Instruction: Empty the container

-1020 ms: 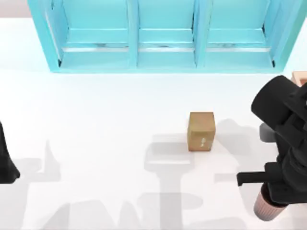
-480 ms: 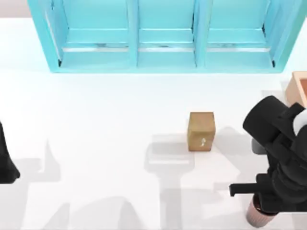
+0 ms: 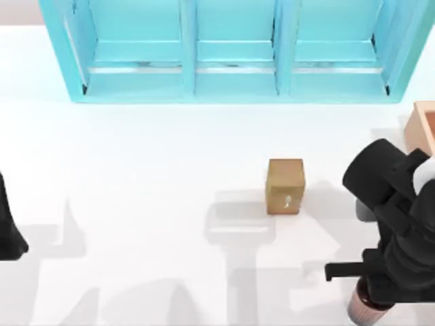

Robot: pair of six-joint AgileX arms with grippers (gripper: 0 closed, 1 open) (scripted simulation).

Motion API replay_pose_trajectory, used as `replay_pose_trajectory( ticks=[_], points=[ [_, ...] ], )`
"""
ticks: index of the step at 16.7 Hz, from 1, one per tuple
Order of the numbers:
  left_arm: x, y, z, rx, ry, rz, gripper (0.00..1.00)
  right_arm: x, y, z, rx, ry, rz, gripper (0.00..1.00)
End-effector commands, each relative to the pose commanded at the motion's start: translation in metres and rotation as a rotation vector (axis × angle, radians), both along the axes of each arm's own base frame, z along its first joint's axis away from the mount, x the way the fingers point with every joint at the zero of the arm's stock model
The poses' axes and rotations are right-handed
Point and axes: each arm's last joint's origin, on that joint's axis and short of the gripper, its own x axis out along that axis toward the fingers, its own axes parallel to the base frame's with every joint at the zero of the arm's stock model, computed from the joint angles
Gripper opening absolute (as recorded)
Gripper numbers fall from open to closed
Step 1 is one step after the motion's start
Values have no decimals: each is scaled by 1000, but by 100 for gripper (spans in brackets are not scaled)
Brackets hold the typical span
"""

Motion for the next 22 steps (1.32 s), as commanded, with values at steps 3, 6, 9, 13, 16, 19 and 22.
replay_pose_trajectory(
  ticks=[3,6,9,13,16,19,22],
  points=[
    [0,0,0,0,0,0,100,0,0,0,0,0,0,53],
    [0,0,0,0,0,0,100,0,0,0,0,0,0,75],
    [0,0,0,0,0,0,100,0,0,0,0,0,0,98],
    [0,0,0,0,0,0,100,0,0,0,0,0,0,100],
    [0,0,0,0,0,0,100,0,0,0,0,0,0,100],
    [0,0,0,0,0,0,100,0,0,1,0,-1,-1,100],
    [0,0,0,0,0,0,100,3,3,17,0,1,2,100]
  ],
)
